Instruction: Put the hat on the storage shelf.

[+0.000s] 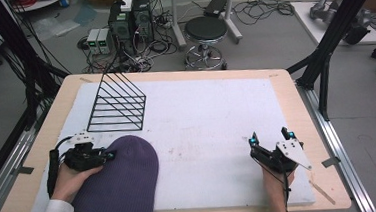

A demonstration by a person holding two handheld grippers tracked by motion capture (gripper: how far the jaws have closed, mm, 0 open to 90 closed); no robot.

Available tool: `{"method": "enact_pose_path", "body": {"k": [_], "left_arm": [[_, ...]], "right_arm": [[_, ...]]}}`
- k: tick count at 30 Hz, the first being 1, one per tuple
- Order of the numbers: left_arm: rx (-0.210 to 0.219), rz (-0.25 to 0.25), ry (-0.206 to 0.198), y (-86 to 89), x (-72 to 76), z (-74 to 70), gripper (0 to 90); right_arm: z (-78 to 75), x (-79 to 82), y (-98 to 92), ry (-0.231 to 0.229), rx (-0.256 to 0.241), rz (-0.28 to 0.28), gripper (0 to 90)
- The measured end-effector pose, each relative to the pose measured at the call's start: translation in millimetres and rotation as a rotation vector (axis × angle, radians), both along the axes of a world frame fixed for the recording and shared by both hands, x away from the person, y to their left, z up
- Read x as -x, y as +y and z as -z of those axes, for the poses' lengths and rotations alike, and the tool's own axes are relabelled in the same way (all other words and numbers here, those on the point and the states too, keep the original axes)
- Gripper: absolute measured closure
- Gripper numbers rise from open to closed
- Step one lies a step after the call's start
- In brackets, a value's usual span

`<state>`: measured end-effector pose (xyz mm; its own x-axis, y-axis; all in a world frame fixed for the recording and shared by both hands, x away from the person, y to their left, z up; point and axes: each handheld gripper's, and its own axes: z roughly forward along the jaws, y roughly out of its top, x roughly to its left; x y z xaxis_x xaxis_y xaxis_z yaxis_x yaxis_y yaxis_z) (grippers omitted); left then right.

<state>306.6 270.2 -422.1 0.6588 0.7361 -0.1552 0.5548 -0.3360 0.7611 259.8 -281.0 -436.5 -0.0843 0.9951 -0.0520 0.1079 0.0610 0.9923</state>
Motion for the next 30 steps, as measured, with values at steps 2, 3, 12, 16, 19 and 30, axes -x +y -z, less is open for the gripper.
{"method": "enact_pose_path", "body": {"k": [2,3,12,16,19,30], "left_arm": [[0.018,0.007,-0.018,1.4,1.4,-1.3,78.4],[0.030,0.008,-0.027,2.4,2.4,-2.2,78.4],[0.056,0.043,-0.288,3.3,19.8,-15.5,78.4],[0.093,0.046,-0.382,-0.5,27.6,-25.0,78.3],[0.120,0.055,-0.430,-5.0,32.2,-34.6,78.4],[0.185,0.087,-0.590,-28.1,45.1,-67.9,78.3]], "right_arm": [[0.1,0.0,0.0,0.001,0.000,0.000,5.2],[0.1,-0.2,0.0,0.002,0.000,0.000,5.2],[0.2,-0.6,0.1,-0.001,0.002,0.003,5.2],[0.2,-0.2,0.3,0.003,-0.002,0.004,5.2],[0.2,-0.1,0.2,0.001,-0.001,0.005,5.2],[0.1,0.0,0.7,-0.001,0.008,0.004,5.2]]}}
